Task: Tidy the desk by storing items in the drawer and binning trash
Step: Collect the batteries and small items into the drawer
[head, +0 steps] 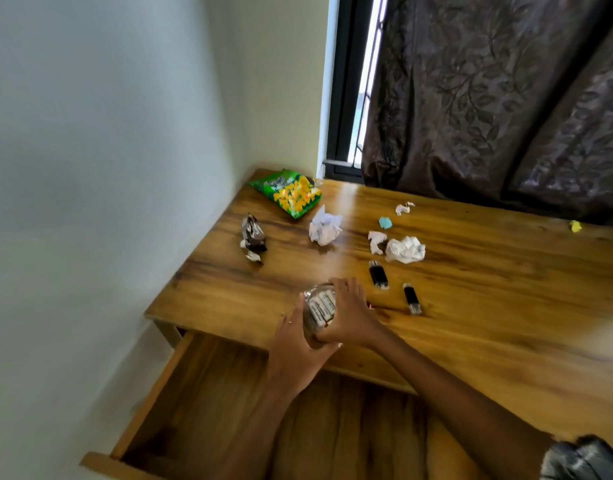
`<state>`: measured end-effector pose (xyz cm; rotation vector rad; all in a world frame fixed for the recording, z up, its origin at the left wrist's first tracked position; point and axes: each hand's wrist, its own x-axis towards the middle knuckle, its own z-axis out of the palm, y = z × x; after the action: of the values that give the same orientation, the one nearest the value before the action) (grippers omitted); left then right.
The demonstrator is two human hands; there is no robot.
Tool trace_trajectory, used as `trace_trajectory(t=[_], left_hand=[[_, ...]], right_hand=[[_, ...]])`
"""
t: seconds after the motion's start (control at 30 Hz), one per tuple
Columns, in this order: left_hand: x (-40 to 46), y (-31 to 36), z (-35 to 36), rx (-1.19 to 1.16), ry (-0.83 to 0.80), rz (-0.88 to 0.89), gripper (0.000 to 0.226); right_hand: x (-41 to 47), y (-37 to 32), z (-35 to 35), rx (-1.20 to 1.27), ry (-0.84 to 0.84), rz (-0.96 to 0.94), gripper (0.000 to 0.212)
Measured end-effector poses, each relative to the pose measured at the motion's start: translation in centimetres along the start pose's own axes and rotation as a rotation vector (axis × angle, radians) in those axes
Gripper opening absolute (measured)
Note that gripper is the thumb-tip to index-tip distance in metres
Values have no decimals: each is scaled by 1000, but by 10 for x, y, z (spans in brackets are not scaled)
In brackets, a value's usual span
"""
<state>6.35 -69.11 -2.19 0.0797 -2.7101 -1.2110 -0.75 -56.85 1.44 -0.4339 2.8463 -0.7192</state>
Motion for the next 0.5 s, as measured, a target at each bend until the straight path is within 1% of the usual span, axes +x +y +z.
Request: trace_trajectory(t=[0.13, 0.23, 0.37, 0.43, 0.5], left_hand=[[-46, 17, 0, -246, -14, -6, 106], [-83, 27, 3, -367, -41, 58, 100], [-123, 41, 7, -497, -208, 103, 89], [-137, 42, 16, -555, -312, 65, 82], [-144, 42, 26, -552, -428, -10, 71]], right_hand=[[-45, 0, -5, 65, 34, -54, 114], [-89, 6, -10, 106, 24, -53, 116], [-146, 23, -10, 120, 27, 35, 119], [-173, 36, -5, 127, 20, 86, 120], [-198, 50, 2, 137, 13, 135, 119]])
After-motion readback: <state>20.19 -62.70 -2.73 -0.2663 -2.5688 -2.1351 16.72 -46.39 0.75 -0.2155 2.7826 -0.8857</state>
